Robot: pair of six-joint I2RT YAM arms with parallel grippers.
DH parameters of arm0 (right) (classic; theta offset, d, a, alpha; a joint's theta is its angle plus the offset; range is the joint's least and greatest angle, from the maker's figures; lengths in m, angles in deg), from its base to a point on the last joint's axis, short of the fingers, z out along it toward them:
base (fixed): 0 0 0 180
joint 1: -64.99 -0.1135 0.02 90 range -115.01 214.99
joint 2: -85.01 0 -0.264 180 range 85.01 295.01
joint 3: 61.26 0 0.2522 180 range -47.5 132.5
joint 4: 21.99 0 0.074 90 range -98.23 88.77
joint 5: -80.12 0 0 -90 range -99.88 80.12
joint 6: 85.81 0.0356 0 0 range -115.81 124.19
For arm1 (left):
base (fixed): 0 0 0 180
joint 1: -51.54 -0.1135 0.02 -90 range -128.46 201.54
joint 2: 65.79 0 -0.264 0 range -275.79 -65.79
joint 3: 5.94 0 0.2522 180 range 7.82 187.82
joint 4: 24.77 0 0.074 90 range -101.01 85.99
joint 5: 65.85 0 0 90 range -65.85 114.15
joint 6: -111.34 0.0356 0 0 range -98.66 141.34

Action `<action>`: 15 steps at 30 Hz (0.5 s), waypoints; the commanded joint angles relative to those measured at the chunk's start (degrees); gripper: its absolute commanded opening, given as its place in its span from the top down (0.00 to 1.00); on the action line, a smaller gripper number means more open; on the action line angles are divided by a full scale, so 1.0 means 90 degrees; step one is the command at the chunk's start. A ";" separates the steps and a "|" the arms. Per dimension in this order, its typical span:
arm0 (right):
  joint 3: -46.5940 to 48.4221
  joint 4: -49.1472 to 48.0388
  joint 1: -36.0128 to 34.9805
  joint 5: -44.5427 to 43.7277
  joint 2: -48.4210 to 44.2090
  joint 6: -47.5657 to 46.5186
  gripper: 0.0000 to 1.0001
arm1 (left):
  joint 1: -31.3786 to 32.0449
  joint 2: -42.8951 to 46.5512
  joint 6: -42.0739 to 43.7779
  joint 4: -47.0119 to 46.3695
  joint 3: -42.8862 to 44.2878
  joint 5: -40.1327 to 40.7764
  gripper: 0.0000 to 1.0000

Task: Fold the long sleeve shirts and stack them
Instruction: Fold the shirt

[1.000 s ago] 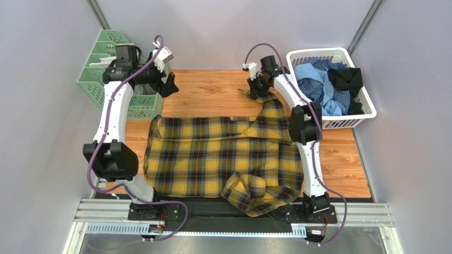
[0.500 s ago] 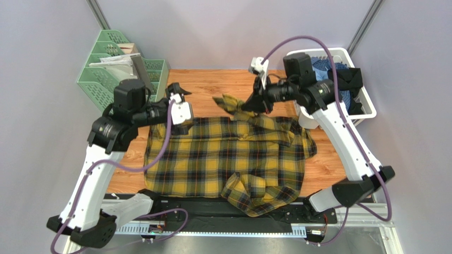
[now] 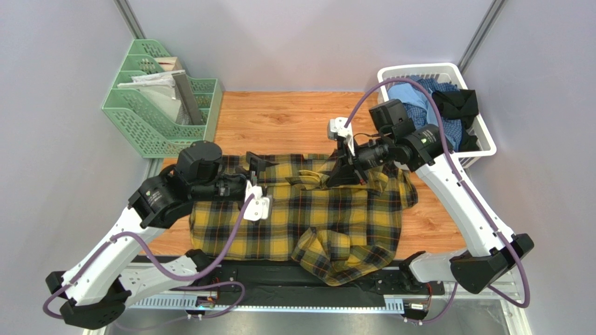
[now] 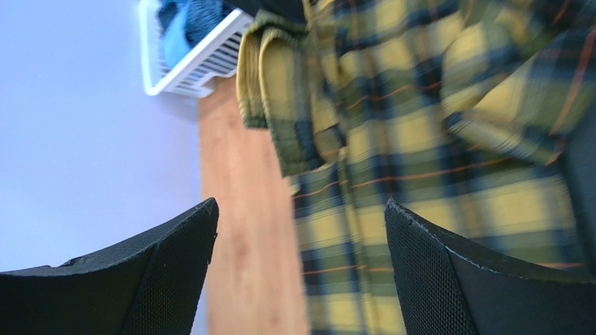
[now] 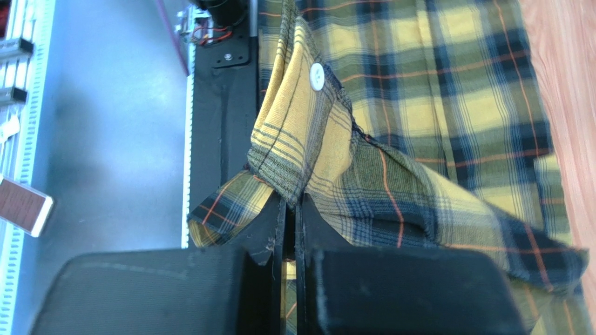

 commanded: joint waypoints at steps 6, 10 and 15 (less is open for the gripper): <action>0.0474 0.0288 -0.0565 -0.0166 0.0236 -0.1092 1.00 | 0.0257 -0.0305 0.0051 -0.0390 0.0506 0.0299 0.06; 0.0786 0.0199 -0.0771 -0.0539 0.0509 -0.1014 0.99 | 0.0443 -0.0706 -0.1298 -0.0263 0.0771 0.0203 0.10; 0.1089 0.0180 -0.0810 -0.0636 0.0695 -0.1014 0.98 | 0.0687 -0.0902 -0.2510 -0.0418 0.0674 0.0425 0.18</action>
